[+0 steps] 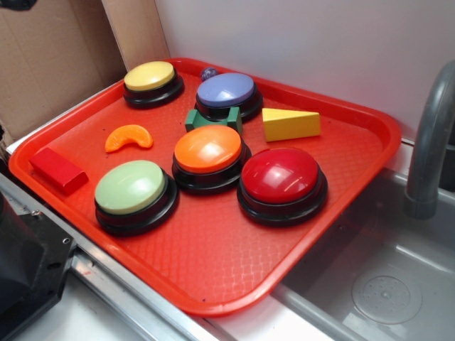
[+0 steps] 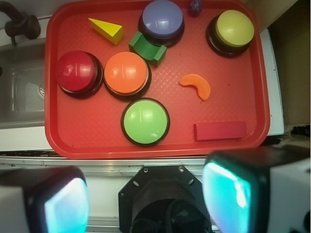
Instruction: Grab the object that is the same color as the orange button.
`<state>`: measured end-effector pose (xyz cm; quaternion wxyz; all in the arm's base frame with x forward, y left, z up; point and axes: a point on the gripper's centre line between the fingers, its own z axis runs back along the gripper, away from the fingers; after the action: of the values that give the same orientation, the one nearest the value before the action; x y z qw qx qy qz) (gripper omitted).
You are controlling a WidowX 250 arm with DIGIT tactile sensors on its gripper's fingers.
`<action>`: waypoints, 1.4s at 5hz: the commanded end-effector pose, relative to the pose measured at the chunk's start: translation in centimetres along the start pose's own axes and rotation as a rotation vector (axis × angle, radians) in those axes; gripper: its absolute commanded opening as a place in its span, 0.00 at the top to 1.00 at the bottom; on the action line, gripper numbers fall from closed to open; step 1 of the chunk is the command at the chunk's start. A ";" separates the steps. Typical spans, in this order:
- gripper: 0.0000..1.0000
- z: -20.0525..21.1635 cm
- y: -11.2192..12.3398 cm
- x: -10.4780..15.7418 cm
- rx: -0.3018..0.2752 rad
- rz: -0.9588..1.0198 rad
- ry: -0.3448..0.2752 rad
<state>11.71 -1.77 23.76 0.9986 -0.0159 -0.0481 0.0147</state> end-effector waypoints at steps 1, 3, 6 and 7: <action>0.00 0.0 0.0 0.0 0.000 0.000 0.000; 0.00 -2.7 1.0 1.9 0.034 0.476 -0.032; 0.00 -11.1 5.8 7.5 0.204 1.210 -0.115; 0.00 -14.5 7.9 8.4 0.236 1.434 -0.137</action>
<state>21.80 4.98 8.95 0.7372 0.0742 -0.0714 0.6677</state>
